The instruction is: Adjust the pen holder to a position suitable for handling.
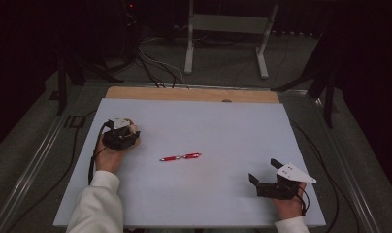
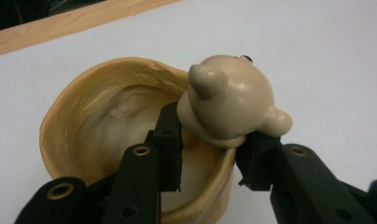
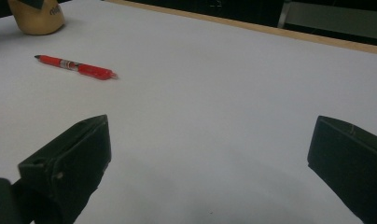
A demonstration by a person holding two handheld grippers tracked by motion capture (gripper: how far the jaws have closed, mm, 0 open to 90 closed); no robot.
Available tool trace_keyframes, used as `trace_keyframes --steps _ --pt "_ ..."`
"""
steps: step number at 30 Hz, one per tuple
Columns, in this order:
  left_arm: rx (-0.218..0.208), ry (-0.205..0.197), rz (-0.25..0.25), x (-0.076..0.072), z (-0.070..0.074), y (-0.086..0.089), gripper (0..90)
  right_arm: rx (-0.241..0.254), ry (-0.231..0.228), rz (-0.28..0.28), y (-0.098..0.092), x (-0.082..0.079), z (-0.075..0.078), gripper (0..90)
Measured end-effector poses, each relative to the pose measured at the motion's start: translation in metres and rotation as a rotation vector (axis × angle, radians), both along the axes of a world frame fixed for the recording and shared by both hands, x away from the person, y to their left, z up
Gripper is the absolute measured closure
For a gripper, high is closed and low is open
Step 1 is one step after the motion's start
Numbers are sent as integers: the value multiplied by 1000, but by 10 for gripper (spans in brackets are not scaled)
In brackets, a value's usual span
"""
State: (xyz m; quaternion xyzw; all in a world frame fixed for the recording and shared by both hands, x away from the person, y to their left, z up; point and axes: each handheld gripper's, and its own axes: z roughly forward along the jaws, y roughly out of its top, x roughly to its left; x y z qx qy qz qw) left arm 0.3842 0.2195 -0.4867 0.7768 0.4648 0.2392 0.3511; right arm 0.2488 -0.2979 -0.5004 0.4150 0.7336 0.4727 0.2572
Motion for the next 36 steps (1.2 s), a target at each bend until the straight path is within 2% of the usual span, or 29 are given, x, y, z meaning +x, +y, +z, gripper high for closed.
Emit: trace_keyframes --steps 10,20,36 --pt "-16 -5 -47 -4 2 -11 654 2 0 -2 0 0 0 2" --pt "-5 -7 -90 -6 4 -24 654 0 -1 0 0 0 0 2" --pt "-19 -12 -169 -6 8 -50 654 0 -1 2 0 0 0 2"
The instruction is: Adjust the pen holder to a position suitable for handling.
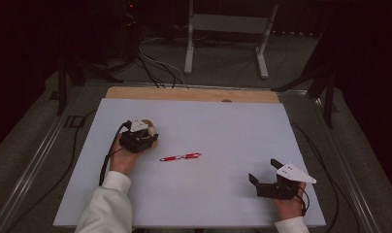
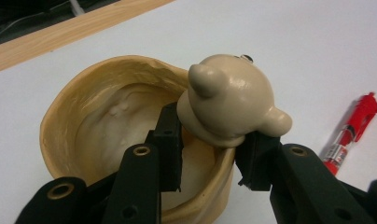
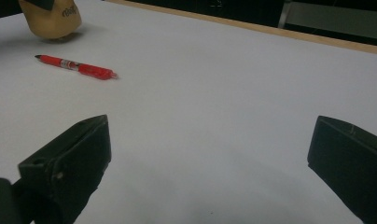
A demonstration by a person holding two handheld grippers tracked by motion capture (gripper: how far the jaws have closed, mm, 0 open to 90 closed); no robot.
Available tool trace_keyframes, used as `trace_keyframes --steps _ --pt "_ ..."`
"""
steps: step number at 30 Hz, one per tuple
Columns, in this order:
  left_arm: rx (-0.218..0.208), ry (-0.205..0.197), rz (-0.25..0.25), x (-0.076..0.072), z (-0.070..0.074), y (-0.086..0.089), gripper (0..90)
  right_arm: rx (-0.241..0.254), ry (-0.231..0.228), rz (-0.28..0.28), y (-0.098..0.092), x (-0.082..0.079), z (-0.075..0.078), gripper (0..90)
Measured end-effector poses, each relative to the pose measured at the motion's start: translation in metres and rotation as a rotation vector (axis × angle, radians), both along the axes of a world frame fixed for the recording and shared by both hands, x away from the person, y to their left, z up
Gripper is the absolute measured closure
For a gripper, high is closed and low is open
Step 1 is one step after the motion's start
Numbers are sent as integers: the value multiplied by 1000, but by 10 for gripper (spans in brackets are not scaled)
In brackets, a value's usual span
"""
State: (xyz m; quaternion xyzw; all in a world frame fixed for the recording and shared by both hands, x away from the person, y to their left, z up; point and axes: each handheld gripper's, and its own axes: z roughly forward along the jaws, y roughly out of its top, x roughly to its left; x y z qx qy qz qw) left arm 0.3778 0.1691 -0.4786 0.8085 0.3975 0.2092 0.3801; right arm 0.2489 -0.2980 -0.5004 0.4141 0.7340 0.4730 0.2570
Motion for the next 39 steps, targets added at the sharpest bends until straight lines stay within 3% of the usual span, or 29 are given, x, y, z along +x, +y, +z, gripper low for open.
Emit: trace_keyframes --steps 21,39 --pt "-12 7 -88 -1 -2 -32 654 0 2 3 0 0 0 2" --pt "8 10 -176 -5 -7 -63 654 0 0 3 0 0 0 2"
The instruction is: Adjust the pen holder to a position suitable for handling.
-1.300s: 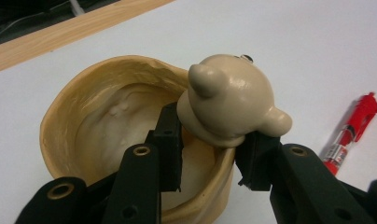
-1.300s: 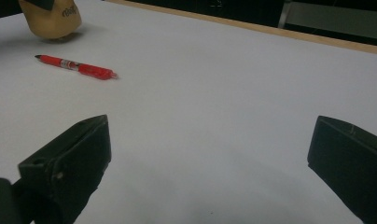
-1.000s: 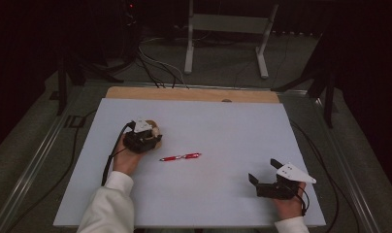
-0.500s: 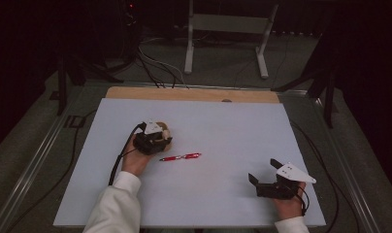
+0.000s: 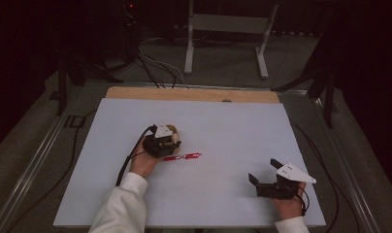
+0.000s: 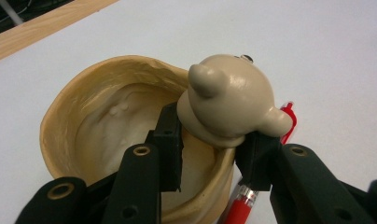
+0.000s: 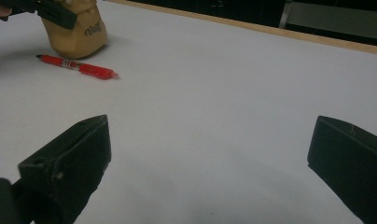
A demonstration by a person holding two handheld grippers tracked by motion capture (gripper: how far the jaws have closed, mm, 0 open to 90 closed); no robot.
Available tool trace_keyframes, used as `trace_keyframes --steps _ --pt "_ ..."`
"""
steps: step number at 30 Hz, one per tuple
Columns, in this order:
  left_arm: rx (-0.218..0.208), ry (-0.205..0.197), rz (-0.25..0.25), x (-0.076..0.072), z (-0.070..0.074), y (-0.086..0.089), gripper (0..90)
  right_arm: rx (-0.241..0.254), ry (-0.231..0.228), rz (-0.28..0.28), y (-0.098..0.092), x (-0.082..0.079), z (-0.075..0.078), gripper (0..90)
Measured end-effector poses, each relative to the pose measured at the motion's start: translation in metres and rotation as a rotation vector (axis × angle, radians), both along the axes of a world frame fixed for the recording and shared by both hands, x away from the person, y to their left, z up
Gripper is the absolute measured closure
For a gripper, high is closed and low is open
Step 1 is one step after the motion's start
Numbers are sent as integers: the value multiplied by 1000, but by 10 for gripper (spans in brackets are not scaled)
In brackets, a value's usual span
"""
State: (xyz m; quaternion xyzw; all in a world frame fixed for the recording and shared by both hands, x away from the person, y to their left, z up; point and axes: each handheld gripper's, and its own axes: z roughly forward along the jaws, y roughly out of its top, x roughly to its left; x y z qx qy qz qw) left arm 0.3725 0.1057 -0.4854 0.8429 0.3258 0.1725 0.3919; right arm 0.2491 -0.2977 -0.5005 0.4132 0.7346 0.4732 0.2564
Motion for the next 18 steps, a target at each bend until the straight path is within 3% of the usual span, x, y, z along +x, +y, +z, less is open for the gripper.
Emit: trace_keyframes --steps 18 --pt "5 -8 -44 5 -3 -33 653 1 -1 2 0 0 0 2"
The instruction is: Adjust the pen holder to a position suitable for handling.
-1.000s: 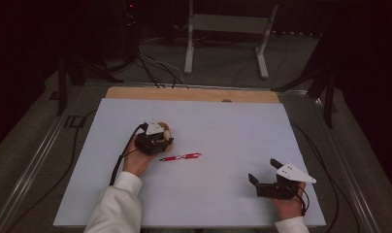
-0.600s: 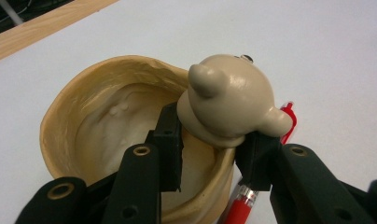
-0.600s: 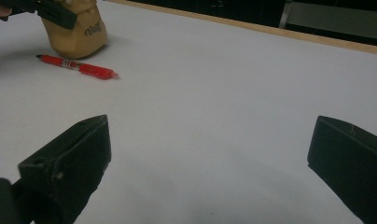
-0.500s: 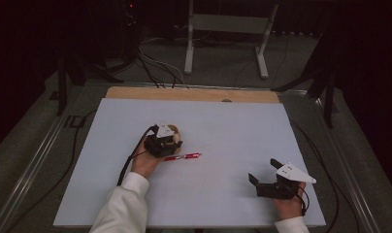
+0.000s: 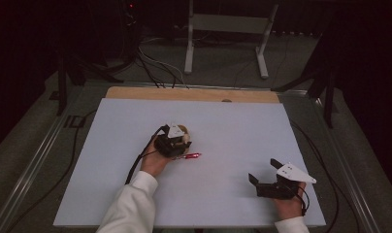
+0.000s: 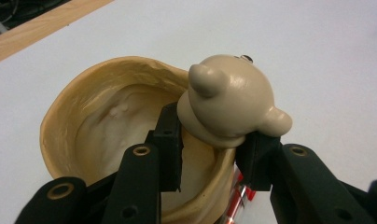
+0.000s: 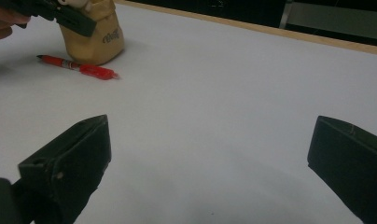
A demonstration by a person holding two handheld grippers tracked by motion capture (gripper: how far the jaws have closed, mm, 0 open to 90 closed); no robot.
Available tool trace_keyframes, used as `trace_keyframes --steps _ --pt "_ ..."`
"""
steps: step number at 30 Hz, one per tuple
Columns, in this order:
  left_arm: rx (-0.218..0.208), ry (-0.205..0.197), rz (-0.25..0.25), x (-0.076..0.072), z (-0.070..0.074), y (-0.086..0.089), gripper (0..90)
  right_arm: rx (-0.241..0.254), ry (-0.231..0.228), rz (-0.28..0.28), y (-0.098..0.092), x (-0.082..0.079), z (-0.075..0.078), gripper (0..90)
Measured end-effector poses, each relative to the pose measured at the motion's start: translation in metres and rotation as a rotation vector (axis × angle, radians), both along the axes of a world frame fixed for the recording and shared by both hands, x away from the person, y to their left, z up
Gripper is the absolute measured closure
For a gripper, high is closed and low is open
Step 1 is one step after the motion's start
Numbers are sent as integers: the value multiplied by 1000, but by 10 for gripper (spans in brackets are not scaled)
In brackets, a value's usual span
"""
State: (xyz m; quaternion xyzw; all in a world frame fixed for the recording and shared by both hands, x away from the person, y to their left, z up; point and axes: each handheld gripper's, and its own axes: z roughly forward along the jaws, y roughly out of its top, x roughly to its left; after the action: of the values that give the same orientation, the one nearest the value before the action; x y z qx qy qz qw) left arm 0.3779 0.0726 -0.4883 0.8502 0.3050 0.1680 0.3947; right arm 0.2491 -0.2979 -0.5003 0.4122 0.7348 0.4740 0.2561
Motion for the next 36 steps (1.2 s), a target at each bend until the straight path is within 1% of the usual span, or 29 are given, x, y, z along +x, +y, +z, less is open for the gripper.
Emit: trace_keyframes --steps 10,13,15,16,17,18,19,20,21,22,23,24,25,26,27,28,29,30,32,36 --pt "1 -6 -1 4 -1 -4 651 -1 0 1 0 0 0 2" --pt "-21 7 4 5 0 -1 635 -2 1 2 0 0 0 2" --pt "-40 -1 5 5 2 1 559 0 0 1 0 0 0 2" --pt "-46 -5 7 5 4 1 497 0 0 2 0 0 0 2" --pt "-52 -11 15 4 5 1 497 0 0 2 0 0 0 2" --pt "-51 -16 26 4 7 2 399 2 2 2 0 0 0 2" --pt "-51 -24 41 3 8 3 359 1 2 2 0 0 0 2" --pt "-53 -27 48 3 9 4 359 1 2 2 0 0 0 2" --pt "-56 -30 69 4 10 5 269 1 2 2 0 0 0 2" --pt "-56 -30 69 4 10 5 236 1 2 2 0 0 0 2" --pt "-56 -30 69 4 10 5 236 1 1 2 0 0 0 2" --pt "-81 -29 74 3 12 7 236 1 1 2 0 0 0 2" --pt "-110 -36 72 2 15 9 150 3 3 0 0 0 0 2" --pt "-110 -36 72 2 15 9 122 3 3 0 0 0 0 2" --pt "-121 -36 76 2 16 10 79 5 3 -1 0 0 0 2" --pt "-132 -29 68 1 17 11 79 5 3 -1 0 0 0 2" --pt "-142 -23 63 1 18 13 32 5 5 -2 0 0 -1 2" --pt "-149 -26 65 0 18 14 4 7 4 -2 0 0 0 2" --pt "-161 -40 72 -2 20 18 1 8 3 -2 0 0 0 2" --pt "-188 -48 74 -4 22 26 1 6 4 -1 -1 1 0 2"
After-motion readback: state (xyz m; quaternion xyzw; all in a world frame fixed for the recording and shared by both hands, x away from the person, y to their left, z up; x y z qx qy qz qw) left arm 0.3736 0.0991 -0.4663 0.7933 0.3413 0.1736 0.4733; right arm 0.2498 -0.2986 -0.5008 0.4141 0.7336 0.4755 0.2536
